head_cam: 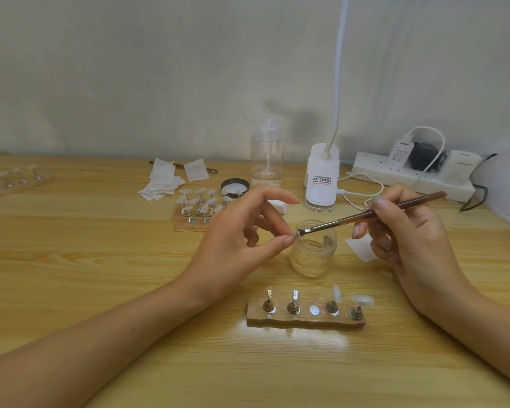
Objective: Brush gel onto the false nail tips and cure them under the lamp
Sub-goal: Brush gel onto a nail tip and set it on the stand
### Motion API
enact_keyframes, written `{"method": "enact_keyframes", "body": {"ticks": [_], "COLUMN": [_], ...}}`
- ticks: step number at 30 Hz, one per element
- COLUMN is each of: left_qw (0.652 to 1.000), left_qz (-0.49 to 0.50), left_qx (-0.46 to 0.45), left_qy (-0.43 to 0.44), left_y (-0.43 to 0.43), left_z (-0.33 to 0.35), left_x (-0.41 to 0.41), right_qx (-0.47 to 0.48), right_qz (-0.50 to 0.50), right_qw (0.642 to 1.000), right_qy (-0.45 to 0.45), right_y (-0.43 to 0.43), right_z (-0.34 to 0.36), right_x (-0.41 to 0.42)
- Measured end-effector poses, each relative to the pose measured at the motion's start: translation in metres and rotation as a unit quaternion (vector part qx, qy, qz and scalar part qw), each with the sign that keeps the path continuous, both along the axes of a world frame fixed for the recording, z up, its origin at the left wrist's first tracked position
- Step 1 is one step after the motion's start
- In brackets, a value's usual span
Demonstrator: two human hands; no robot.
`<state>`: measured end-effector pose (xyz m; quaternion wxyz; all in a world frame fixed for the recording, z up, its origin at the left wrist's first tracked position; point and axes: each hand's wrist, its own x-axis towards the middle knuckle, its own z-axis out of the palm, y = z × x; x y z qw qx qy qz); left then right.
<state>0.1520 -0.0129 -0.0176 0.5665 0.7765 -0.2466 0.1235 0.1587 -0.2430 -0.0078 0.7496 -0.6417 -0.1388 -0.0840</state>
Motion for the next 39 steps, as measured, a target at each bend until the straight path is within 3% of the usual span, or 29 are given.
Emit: {"method": "enact_keyframes", "body": {"ticks": [39], "left_qw": [1.000], "left_qz": [0.004], "left_qx": [-0.001], "left_qy": [0.000], "left_y": [-0.0001], "left_z": [0.0002], "left_x": [0.0000], "right_qx": [0.022], "right_qz": [-0.002], "right_qw": [1.000], "right_qy": [0.007], "right_y": [-0.0011], "right_z": [0.0010], "right_x": [0.0009]}}
